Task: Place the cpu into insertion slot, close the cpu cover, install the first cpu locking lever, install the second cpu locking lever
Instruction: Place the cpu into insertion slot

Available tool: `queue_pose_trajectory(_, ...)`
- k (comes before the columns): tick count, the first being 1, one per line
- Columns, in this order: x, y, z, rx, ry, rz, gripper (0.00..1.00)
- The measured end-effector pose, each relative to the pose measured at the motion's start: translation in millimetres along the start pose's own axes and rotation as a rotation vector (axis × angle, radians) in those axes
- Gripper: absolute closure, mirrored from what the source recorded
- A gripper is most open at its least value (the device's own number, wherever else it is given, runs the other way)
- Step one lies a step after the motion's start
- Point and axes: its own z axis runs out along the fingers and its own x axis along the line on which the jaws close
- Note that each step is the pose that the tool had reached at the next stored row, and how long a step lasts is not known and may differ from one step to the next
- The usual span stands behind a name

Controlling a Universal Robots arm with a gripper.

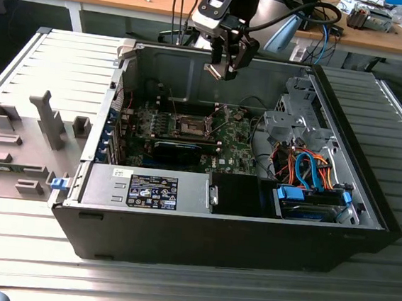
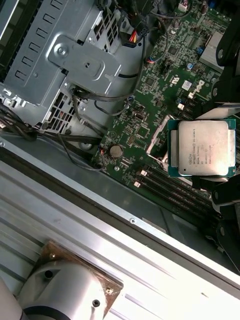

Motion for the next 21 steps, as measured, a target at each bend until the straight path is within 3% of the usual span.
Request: queue_pose_trajectory(21,0.0,0.0,0.0,-0.0010,-0.0014,0.019,0.45)
